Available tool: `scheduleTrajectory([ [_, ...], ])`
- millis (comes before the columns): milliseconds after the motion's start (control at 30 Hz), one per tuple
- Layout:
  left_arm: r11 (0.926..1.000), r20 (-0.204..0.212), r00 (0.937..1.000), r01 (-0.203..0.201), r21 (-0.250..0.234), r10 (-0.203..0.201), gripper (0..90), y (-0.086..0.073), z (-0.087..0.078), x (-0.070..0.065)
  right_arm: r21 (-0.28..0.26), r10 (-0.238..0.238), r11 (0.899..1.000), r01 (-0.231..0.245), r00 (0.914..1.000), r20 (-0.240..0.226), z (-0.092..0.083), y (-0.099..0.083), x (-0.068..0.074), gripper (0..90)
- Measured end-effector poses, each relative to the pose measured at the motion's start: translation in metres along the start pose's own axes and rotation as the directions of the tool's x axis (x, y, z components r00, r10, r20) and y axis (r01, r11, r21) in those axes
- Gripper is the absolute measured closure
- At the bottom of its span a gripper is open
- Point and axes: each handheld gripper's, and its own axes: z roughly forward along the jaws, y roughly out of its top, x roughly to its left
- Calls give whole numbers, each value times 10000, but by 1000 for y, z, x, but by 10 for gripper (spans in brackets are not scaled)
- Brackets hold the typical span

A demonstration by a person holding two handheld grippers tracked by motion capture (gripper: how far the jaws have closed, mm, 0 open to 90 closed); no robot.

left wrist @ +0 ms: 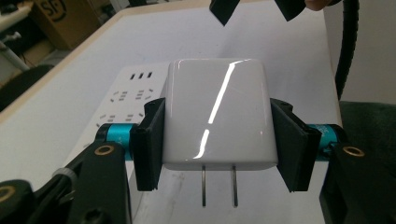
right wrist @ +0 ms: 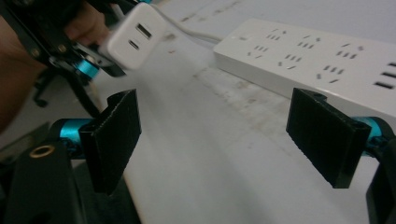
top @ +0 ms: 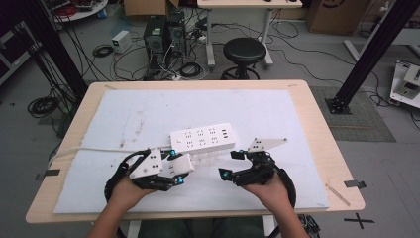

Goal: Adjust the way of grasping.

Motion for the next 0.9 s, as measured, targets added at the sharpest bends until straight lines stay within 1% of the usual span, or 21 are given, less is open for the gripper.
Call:
scheduleTrajectory([
  [67, 9992, -94, 9992, -389, 28, 390, 425, 3, 5, -6, -31, 310, 9995, -311, 9986, -436, 3, -2, 1, 181],
  [133, 9966, -125, 9965, -821, 61, 821, 425, 4, 9, -10, -146, 595, 9980, -610, 9947, -835, 6, -3, 2, 181],
  [167, 9953, -105, 9952, -970, 41, 971, 425, 5, 11, -12, -189, 662, 9975, -685, 9926, -1018, 8, -4, 2, 181],
  [233, 9937, -133, 9936, -1121, 48, 1122, 425, 5, 14, -15, -167, 928, 9953, -957, 9873, -1293, 12, -6, 3, 181],
  [333, 9910, -216, 9908, -1340, 13, 1340, 425, 5, 20, -19, -143, 1062, 9938, -1101, 9802, -1671, 20, -7, 3, 181],
  [367, 9895, -261, 9892, -1443, -17, 1443, 424, 5, 21, -21, -76, 1180, 9926, -1210, 9781, -1718, 22, -7, 4, 181],
  [400, 9881, -325, 9876, -1538, -64, 1535, 424, 5, 23, -23, -91, 1172, 9926, -1209, 9765, -1811, 25, -7, 4, 181],
  [500, 9843, -525, 9829, -1764, 19, 1762, 425, 5, 25, -26, 15, 1372, 9902, -1399, 9692, -2045, 32, -7, 5, 181],
  [533, 9840, -554, 9825, -1781, -42, 1776, 425, 4, 27, -27, 42, 1379, 9901, -1401, 9689, -2053, 35, -6, 5, 182],
  [600, 9830, -561, 9815, -1833, 15, 1831, 425, 5, 27, -29, 123, 1453, 9892, -1463, 9634, -2253, 39, -5, 6, 182],
  [633, 9824, -564, 9808, -1869, -13, 1866, 425, 5, 28, -29, 163, 1496, 9886, -1497, 9632, -2232, 41, -5, 6, 183],
  [667, 9815, -603, 9797, -1915, -7, 1911, 425, 6, 29, -30, 159, 1467, 9890, -1470, 9615, -2324, 44, -4, 6, 195],
  [700, 9808, -624, 9789, -1948, 5, 1945, 425, 6, 29, -31, 210, 1509, 9884, -1504, 9577, -2450, 46, -4, 7, 214],
  [733, 9806, -598, 9789, -1958, -47, 1952, 425, 7, 30, -31, 193, 1532, 9880, -1533, 9557, -2512, 48, -4, 7, 232],
  [800, 9780, -625, 9760, -2088, 33, 2086, 425, 8, 30, -32, 197, 1515, 9882, -1520, 9499, -2734, 51, -3, 7, 282],
  [833, 9775, -632, 9755, -2108, 17, 2105, 425, 9, 31, -33, 196, 1509, 9882, -1517, 9470, -2835, 53, -3, 7, 286],
  [867, 9747, -654, 9726, -2236, 23, 2232, 425, 10, 32, -33, 247, 1589, 9870, -1585, 9441, -2888, 54, -3, 7, 312],
  [900, 9738, -664, 9716, -2275, 32, 2272, 425, 11, 31, -34, 210, 1520, 9880, -1528, 9416, -3003, 55, -3, 7, 367],
])
